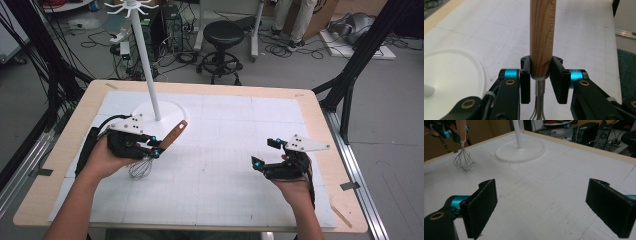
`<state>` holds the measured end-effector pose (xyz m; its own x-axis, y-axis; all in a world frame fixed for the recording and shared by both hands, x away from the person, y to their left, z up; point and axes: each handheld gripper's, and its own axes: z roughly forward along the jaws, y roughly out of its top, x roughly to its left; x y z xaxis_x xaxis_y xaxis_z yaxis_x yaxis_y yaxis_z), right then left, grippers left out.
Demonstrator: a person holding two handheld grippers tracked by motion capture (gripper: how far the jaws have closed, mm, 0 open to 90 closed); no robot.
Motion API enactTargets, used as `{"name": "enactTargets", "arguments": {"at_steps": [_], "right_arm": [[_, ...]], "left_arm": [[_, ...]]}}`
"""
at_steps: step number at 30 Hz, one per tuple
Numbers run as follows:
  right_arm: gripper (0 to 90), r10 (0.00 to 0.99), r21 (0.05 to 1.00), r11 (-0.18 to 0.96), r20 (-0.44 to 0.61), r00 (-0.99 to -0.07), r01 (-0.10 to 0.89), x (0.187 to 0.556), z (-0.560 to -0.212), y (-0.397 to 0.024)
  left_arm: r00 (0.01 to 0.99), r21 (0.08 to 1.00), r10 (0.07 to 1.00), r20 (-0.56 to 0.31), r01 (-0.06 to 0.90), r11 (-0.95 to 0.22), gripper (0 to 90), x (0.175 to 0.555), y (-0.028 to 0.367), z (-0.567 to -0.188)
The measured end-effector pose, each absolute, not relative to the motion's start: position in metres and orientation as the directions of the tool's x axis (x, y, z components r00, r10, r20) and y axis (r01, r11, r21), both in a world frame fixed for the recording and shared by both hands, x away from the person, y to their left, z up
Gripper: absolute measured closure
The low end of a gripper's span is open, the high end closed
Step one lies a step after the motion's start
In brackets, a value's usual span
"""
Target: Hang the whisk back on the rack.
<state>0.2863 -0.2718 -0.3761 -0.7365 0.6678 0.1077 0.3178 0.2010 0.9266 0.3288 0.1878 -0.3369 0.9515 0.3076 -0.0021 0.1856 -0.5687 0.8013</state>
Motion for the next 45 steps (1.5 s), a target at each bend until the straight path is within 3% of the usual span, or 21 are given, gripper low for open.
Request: {"name": "enactTargets", "arguments": {"at_steps": [19, 45], "right_arm": [[9.2, 0.659, 0.93, 0.205, 0.098, -0.745, 0.304, 0.284, -0.373, -0.271], [9.2, 0.658, 0.923, 0.216, 0.103, -0.746, 0.317, 0.287, -0.376, -0.269]], "left_arm": [[0.927, 0.911, 0.371, -0.06, 0.203, -0.359, 71.8, 0.334, 0.207, -0.286], [0.885, 0.93, 0.465, -0.007, 0.177, -0.323, 71.7, 0.367, 0.246, -0.198]]}}
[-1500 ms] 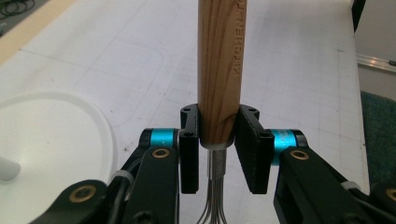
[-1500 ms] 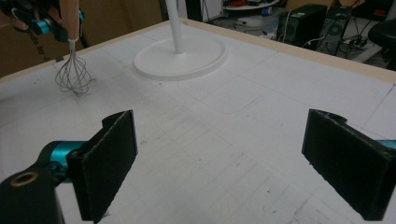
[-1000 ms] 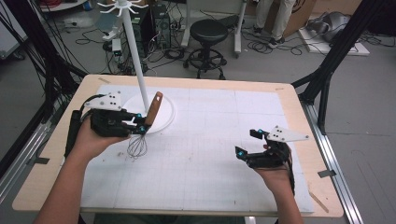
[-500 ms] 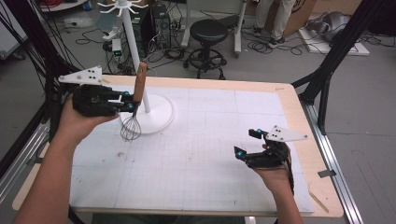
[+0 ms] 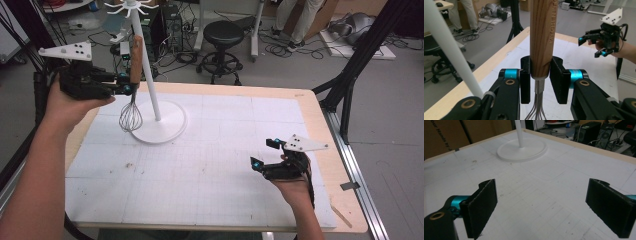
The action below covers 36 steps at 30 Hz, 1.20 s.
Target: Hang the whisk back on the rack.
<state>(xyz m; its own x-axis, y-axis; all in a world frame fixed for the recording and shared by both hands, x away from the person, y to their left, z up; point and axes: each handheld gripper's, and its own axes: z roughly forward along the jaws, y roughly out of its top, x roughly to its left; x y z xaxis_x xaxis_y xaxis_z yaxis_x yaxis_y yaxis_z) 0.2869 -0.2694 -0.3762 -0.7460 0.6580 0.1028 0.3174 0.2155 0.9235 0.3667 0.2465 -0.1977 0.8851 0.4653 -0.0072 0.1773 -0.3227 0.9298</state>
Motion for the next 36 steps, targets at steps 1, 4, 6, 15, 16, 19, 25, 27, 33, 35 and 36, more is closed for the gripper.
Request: {"name": "enactTargets", "arguments": {"at_steps": [1, 4, 6, 15, 16, 19, 25, 27, 33, 35, 36], "right_arm": [[9.2, 0.658, 0.924, 0.217, 0.101, -0.746, 0.316, 0.287, -0.376, -0.269], [9.2, 0.658, 0.923, 0.213, 0.106, -0.746, 0.319, 0.287, -0.376, -0.27], [9.2, 0.659, 0.925, 0.21, 0.105, -0.745, 0.317, 0.287, -0.376, -0.271], [9.2, 0.66, 0.923, 0.21, 0.109, -0.744, 0.322, 0.289, -0.378, -0.272], [9.2, 0.661, 0.922, 0.208, 0.113, -0.742, 0.326, 0.289, -0.378, -0.272], [9.2, 0.661, 0.924, 0.207, 0.112, -0.742, 0.323, 0.29, -0.378, -0.273], [9.2, 0.662, 0.923, 0.201, 0.119, -0.74, 0.328, 0.29, -0.378, -0.274], [9.2, 0.662, 0.923, 0.2, 0.12, -0.74, 0.328, 0.29, -0.378, -0.274], [9.2, 0.663, 0.923, 0.198, 0.123, -0.739, 0.331, 0.29, -0.378, -0.275], [9.2, 0.662, 0.924, 0.2, 0.118, -0.74, 0.326, 0.29, -0.379, -0.275], [9.2, 0.663, 0.923, 0.199, 0.121, -0.738, 0.33, 0.29, -0.379, -0.275]], "left_arm": [[0.881, 0.93, 0.473, -0.006, 0.179, -0.322, 71.7, 0.368, 0.248, -0.196], [0.874, 0.931, 0.486, -0.005, 0.181, -0.316, 71.7, 0.371, 0.253, -0.191], [0.868, 0.929, 0.497, -0.002, 0.185, -0.32, 71.7, 0.373, 0.256, -0.188], [0.837, 0.923, 0.547, -0.001, 0.211, -0.321, 71.7, 0.386, 0.263, -0.177], [0.832, 0.921, 0.554, 0.001, 0.215, -0.325, 71.7, 0.388, 0.263, -0.176], [0.818, 0.92, 0.576, -0.002, 0.227, -0.321, 71.7, 0.393, 0.264, -0.175], [0.802, 0.915, 0.598, -0.019, 0.255, -0.312, 71.7, 0.4, 0.266, -0.178], [0.797, 0.914, 0.604, -0.019, 0.259, -0.313, 71.7, 0.402, 0.266, -0.178], [0.781, 0.909, 0.624, -0.03, 0.281, -0.308, 71.7, 0.408, 0.267, -0.181], [0.779, 0.907, 0.626, -0.034, 0.287, -0.308, 71.7, 0.409, 0.267, -0.182], [0.779, 0.907, 0.626, -0.038, 0.29, -0.306, 71.7, 0.41, 0.266, -0.182]]}}
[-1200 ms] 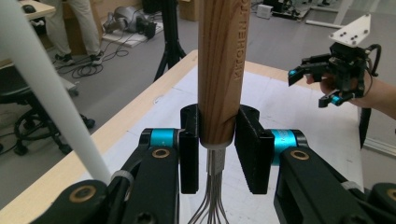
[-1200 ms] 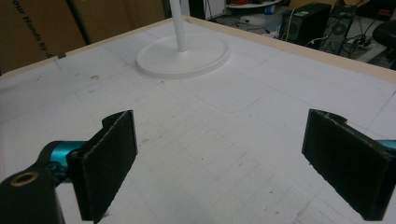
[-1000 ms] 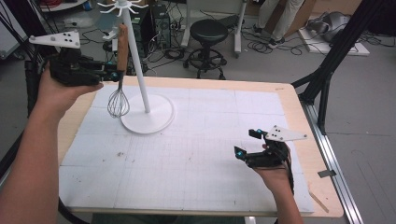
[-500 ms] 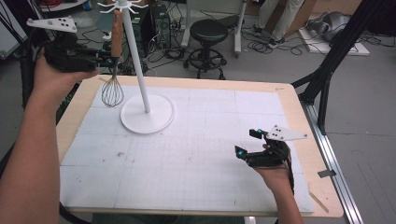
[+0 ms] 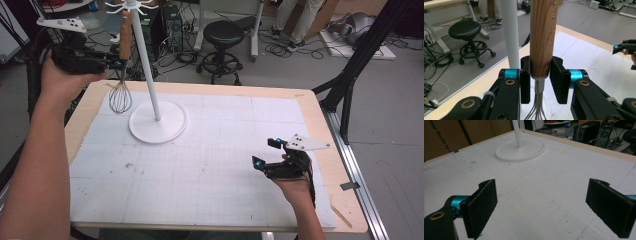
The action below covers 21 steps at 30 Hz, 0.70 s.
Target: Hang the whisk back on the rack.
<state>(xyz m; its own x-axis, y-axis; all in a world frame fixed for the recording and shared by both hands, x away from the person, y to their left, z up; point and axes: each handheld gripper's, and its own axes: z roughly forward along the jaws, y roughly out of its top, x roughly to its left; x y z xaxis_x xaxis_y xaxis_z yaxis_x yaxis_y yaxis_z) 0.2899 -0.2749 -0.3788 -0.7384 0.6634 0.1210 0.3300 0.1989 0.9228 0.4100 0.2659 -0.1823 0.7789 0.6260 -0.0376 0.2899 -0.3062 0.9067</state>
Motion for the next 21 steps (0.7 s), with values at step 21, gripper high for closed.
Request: {"name": "enactTargets", "arguments": {"at_steps": [21], "right_arm": [[9.2, 0.661, 0.923, 0.205, 0.116, -0.742, 0.327, 0.29, -0.38, -0.274]], "left_arm": [[0.758, 0.896, 0.651, -0.04, 0.315, -0.312, 48.5, 0.406, 0.263, -0.194]]}}
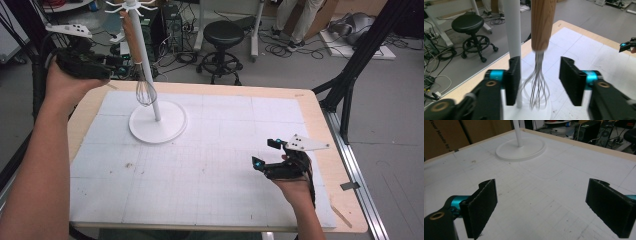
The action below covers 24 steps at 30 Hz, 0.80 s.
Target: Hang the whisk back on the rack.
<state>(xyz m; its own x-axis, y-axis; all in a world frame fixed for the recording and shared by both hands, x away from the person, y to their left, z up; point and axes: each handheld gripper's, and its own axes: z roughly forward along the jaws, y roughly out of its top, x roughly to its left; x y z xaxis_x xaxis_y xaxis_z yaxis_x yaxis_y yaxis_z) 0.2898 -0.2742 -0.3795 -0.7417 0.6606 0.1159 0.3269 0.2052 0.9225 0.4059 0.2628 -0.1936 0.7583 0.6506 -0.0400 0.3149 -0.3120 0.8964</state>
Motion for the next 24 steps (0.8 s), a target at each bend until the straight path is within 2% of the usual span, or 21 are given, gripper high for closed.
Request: {"name": "enactTargets", "arguments": {"at_steps": [3, 6, 11, 15, 24], "right_arm": [[9.2, 0.657, 0.921, 0.208, 0.118, -0.744, 0.33, 0.289, -0.379, -0.273], [9.2, 0.657, 0.921, 0.213, 0.113, -0.746, 0.327, 0.289, -0.379, -0.271], [9.3, 0.657, 0.92, 0.216, 0.111, -0.746, 0.327, 0.289, -0.379, -0.27], [9.2, 0.653, 0.919, 0.221, 0.109, -0.749, 0.326, 0.289, -0.38, -0.269], [9.2, 0.651, 0.918, 0.22, 0.114, -0.75, 0.33, 0.288, -0.379, -0.267]], "left_arm": [[0.75, 0.898, 0.661, -0.035, 0.314, -0.309, 40.9, 0.4, 0.264, -0.196], [0.76, 0.904, 0.649, -0.032, 0.3, -0.306, 37.8, 0.393, 0.265, -0.198], [0.809, 0.918, 0.587, -0.029, 0.254, -0.305, 32.7, 0.38, 0.263, -0.201], [0.835, 0.911, 0.548, -0.046, 0.259, -0.32, 26.1, 0.373, 0.257, -0.203], [0.884, 0.92, 0.464, -0.047, 0.219, -0.326, 18.7, 0.359, 0.239, -0.216]]}}
